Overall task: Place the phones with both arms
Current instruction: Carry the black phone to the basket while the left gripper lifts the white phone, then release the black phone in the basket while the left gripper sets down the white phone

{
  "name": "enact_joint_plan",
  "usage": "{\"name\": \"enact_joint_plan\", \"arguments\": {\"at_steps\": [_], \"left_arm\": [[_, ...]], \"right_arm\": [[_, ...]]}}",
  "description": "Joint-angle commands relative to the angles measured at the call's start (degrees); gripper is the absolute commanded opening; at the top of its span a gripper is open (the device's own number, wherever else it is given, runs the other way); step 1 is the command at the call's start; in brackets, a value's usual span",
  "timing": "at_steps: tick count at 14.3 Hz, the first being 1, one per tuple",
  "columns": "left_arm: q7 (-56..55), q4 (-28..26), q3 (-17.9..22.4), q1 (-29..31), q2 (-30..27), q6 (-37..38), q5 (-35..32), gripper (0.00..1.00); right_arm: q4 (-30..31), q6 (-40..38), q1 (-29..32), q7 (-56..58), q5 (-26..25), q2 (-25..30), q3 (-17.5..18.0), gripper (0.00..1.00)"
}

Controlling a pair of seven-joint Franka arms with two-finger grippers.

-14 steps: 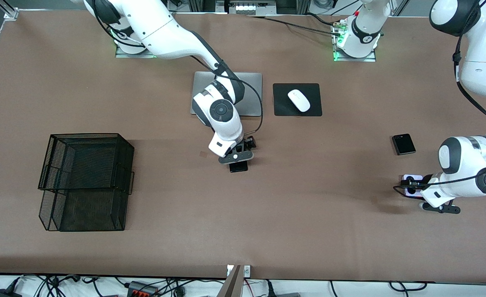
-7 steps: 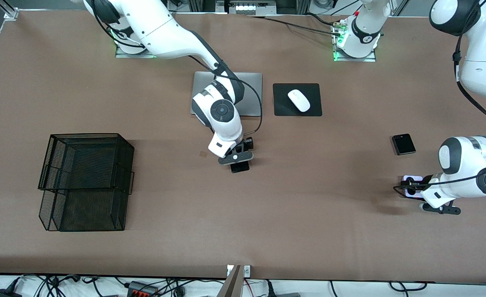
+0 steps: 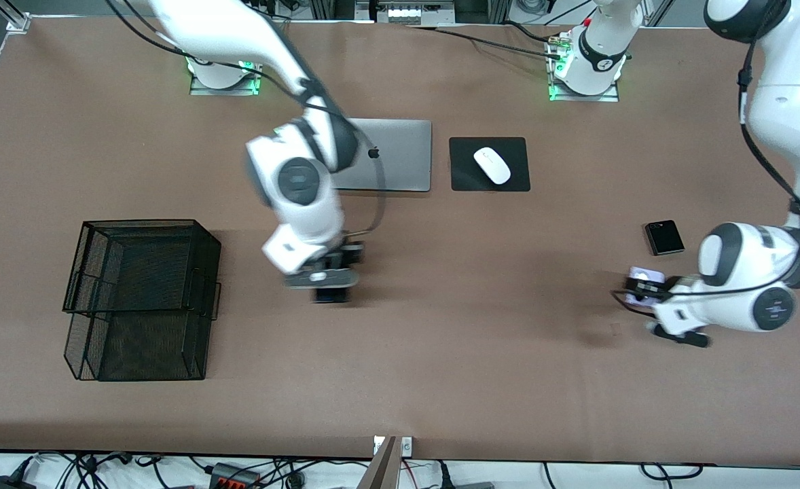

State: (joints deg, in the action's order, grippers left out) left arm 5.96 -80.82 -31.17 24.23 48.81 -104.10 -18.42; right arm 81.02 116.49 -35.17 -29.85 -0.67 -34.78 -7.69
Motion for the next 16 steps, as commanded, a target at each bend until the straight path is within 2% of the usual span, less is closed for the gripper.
{"name": "enact_joint_plan", "arguments": {"at_steps": [1, 2, 4, 7, 12, 14, 16], "left_arm": [[-7.3, -0.7, -7.4, -1.6, -0.9, 2.6, -0.9, 0.26], [-11.6, -0.7, -8.9, -3.2, -0.6, 2.2, 0.6, 0.25], [-20.2, -0.5, -8.8, -11.3, 0.1, -1.5, 3.9, 0.25], [-32.3, -0.5, -8.6, -19.2, 3.1, -15.1, 4.1, 0.24], [-39.5, -0.5, -8.4, -28.5, 9.7, -35.2, 4.0, 0.24], [-39.9, -0.6, -7.3, -31.1, 10.9, -38.7, 4.0, 0.24], [-39.9, -0.6, -6.4, -32.3, 11.2, -38.8, 4.1, 0.24]], "right_arm": [[2.6, -7.6, 7.6, 4.6, -0.3, 5.2, 0.5, 0.23], [2.6, -9.9, 10.6, 7.5, -0.3, 6.2, 0.5, 0.23], [2.6, -13.7, 16.0, 15.4, -0.2, 7.5, 0.5, 0.23], [3.8, -16.6, 21.6, 19.6, 0.1, 7.6, 0.5, 0.24], [6.2, -16.3, 23.8, 19.8, 0.1, 5.9, 0.5, 0.24], [6.1, -15.7, 24.4, 19.8, 0.1, 5.0, 0.5, 0.24], [6.1, -13.3, 24.6, 20.6, 0.0, 3.8, 0.5, 0.24]]}}
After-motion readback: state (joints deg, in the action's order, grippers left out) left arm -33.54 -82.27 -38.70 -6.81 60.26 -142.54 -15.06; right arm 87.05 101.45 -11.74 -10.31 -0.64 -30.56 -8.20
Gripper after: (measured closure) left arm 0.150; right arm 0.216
